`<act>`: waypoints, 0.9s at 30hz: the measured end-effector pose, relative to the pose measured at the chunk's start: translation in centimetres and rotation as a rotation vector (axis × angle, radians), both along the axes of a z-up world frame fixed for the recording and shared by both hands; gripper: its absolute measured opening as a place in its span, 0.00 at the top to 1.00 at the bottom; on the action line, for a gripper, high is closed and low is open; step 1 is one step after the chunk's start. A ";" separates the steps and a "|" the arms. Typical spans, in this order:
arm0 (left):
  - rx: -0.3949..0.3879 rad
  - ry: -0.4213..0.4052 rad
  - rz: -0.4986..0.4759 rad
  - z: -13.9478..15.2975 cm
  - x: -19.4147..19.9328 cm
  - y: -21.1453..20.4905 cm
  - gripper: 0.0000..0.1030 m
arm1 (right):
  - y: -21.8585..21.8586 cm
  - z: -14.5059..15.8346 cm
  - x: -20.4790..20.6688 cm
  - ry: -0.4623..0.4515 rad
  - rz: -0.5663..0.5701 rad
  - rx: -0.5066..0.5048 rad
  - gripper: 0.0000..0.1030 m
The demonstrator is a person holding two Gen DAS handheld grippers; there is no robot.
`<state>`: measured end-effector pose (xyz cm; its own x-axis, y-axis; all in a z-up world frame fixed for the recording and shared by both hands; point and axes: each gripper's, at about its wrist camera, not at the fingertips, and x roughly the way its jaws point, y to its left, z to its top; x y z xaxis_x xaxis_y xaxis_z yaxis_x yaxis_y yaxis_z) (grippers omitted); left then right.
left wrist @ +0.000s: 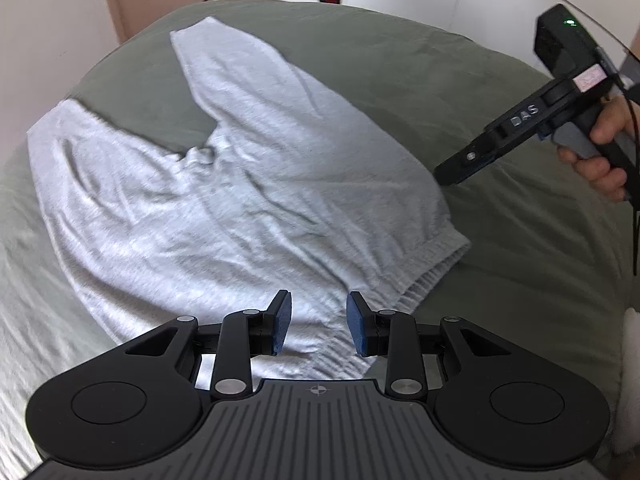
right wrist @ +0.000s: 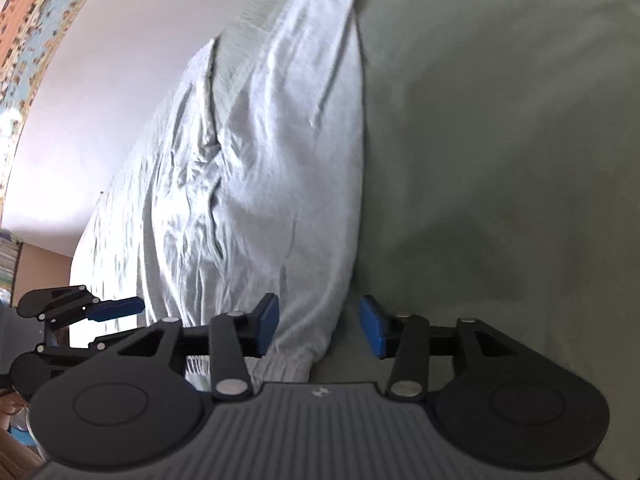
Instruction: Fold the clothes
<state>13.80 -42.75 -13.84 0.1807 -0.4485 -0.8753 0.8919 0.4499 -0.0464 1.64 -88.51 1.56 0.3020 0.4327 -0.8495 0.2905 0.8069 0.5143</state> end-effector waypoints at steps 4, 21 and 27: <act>-0.007 -0.015 0.072 0.3 2.1 1.7 0.71 | -0.4 1.0 -0.8 -0.029 0.064 -0.030 0.51; -0.082 -0.106 0.270 5.7 14.2 8.9 0.71 | 13.0 7.9 6.7 -0.079 0.325 -0.131 0.51; -0.060 -0.088 0.147 9.7 18.6 10.3 0.71 | 16.2 10.8 9.9 -0.090 0.258 -0.143 0.50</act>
<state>32.35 -32.42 -4.11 0.3228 -0.4629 -0.8256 0.8186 0.5743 -0.0019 11.55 -72.35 12.41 0.2747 0.3829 -0.8820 0.0252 0.9141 0.4046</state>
